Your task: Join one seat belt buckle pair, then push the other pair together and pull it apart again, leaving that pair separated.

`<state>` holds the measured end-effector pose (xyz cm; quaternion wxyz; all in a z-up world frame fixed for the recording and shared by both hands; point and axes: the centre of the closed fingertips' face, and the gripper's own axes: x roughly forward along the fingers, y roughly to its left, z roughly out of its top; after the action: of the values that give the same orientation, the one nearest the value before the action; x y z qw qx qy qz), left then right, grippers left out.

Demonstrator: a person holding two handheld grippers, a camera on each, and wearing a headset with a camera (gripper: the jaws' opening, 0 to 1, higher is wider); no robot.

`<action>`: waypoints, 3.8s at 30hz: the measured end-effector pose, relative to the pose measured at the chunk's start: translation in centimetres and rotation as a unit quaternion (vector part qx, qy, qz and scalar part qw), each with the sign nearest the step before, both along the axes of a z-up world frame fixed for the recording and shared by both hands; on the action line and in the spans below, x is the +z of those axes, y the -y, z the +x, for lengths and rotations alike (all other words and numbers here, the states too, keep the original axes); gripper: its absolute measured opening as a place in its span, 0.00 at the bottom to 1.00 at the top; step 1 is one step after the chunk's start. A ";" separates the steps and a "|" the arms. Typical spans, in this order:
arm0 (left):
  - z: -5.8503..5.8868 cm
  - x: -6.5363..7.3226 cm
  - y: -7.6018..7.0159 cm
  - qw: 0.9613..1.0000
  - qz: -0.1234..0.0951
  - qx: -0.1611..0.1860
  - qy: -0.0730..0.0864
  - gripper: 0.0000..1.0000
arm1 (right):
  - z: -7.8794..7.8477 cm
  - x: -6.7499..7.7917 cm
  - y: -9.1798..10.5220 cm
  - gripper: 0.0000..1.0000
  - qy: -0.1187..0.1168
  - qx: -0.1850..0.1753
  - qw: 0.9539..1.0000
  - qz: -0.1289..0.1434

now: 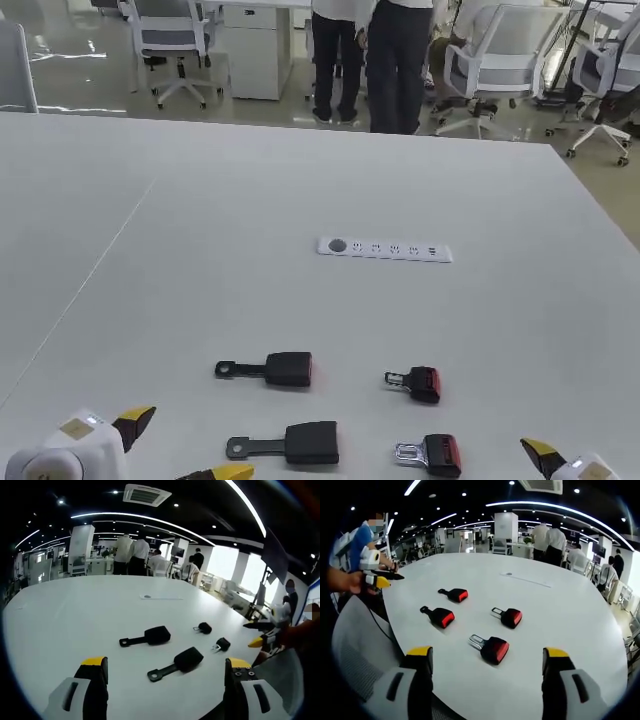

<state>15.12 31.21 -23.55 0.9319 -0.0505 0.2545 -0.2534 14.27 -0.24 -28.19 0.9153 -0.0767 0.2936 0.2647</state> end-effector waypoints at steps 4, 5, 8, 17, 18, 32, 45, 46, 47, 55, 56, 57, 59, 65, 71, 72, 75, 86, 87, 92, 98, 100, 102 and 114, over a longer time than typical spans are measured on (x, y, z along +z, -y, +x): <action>0.0 0.0 0.2 1.000 -0.002 -0.007 0.000 0.99 | -0.1 -0.3 -0.2 0.93 -0.006 0.008 1.000 0.000; 0.0 0.1 0.2 1.000 -0.002 -0.008 0.001 0.99 | -0.2 -0.4 -0.3 0.93 -0.008 0.010 1.000 -0.001; 0.0 0.0 0.3 1.000 0.000 -0.011 -0.001 0.99 | -0.2 -0.4 -0.3 0.93 -0.008 0.014 1.000 -0.002; 0.2 -0.4 1.0 1.000 0.015 -0.027 -0.004 0.99 | 0.3 -0.5 -0.2 0.93 -0.008 0.013 1.000 0.003; 0.2 -0.4 1.2 0.999 0.019 -0.029 -0.005 0.98 | 0.3 -0.5 -0.2 0.93 -0.008 0.013 1.000 0.002; 1.0 -0.7 3.4 0.996 0.040 -0.080 -0.011 0.95 | 0.9 -1.8 -0.8 0.92 -0.035 0.068 0.997 -0.008; 1.5 -2.9 4.6 0.988 0.053 -0.139 -0.031 0.89 | 2.5 -2.8 -1.8 0.86 -0.053 0.134 0.989 -0.024; 1.5 -3.1 4.6 0.988 0.056 -0.143 -0.032 0.88 | 2.5 -3.0 -1.8 0.86 -0.056 0.140 0.988 -0.027; 1.7 -3.4 4.6 0.987 0.062 -0.148 -0.033 0.88 | 2.6 -3.2 -1.8 0.85 -0.059 0.145 0.987 -0.030; 2.4 -4.5 5.5 0.983 0.065 -0.165 -0.040 0.85 | 3.4 -4.2 -2.2 0.84 -0.077 0.174 0.981 -0.039; 2.5 -4.6 5.7 0.982 0.067 -0.170 -0.041 0.85 | 3.4 -4.3 -2.3 0.83 -0.078 0.176 0.981 -0.039; 2.5 -4.9 5.7 0.981 0.073 -0.176 -0.041 0.84 | 3.5 -4.5 -2.3 0.83 -0.080 0.179 0.980 -0.040; 2.6 -5.5 5.9 0.977 0.087 -0.190 -0.043 0.83 | 3.5 -4.7 -2.5 0.81 -0.084 0.186 0.978 -0.040; 2.7 -6.7 6.9 0.965 0.109 -0.231 -0.049 0.80 | 3.9 -5.5 -2.5 0.77 -0.091 0.220 0.970 -0.055; 3.0 -8.1 7.9 0.953 0.131 -0.269 -0.049 0.76 | 4.3 -6.2 -2.1 0.75 -0.100 0.252 0.959 -0.076; 3.0 -8.5 8.1 0.950 0.135 -0.276 -0.051 0.76 | 4.4 -6.3 -2.0 0.75 -0.104 0.253 0.959 -0.074; 3.3 -9.2 8.5 0.946 0.138 -0.287 -0.055 0.76 | 4.6 -6.5 -2.0 0.74 -0.107 0.264 0.956 -0.074; 4.4 -10.8 10.0 0.928 0.154 -0.334 -0.055 0.70 | 4.8 -7.6 -1.6 0.68 -0.134 0.305 0.939 -0.082; 4.5 -11.0 10.2 0.928 0.149 -0.337 -0.057 0.69 | 4.6 -7.8 -1.7 0.67 -0.140 0.314 0.936 -0.081; 4.4 -12.4 10.8 0.917 0.157 -0.361 -0.067 0.60 | 4.3 -8.4 -1.7 0.64 -0.146 0.345 0.922 -0.099; 4.7 -12.9 11.3 0.905 0.169 -0.385 -0.057 0.55 | 4.5 -8.7 -1.8 0.59 -0.154 0.364 0.913 -0.099; 4.8 -13.0 11.5 0.902 0.171 -0.393 -0.054 0.53 | 4.5 -8.8 -1.8 0.58 -0.154 0.369 0.911 -0.101; 4.8 -13.2 11.6 0.898 0.175 -0.400 -0.053 0.50 | 4.6 -8.7 -1.8 0.57 -0.151 0.374 0.909 -0.102; 4.4 -13.5 11.9 0.856 0.201 -0.475 -0.029 0.34 | 4.4 -8.8 -1.2 0.37 -0.146 0.396 0.898 -0.124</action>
<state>19.47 19.28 -37.06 0.6801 0.2580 0.3195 -0.6073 18.65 0.98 -36.99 0.6650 -0.2599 0.3997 0.5749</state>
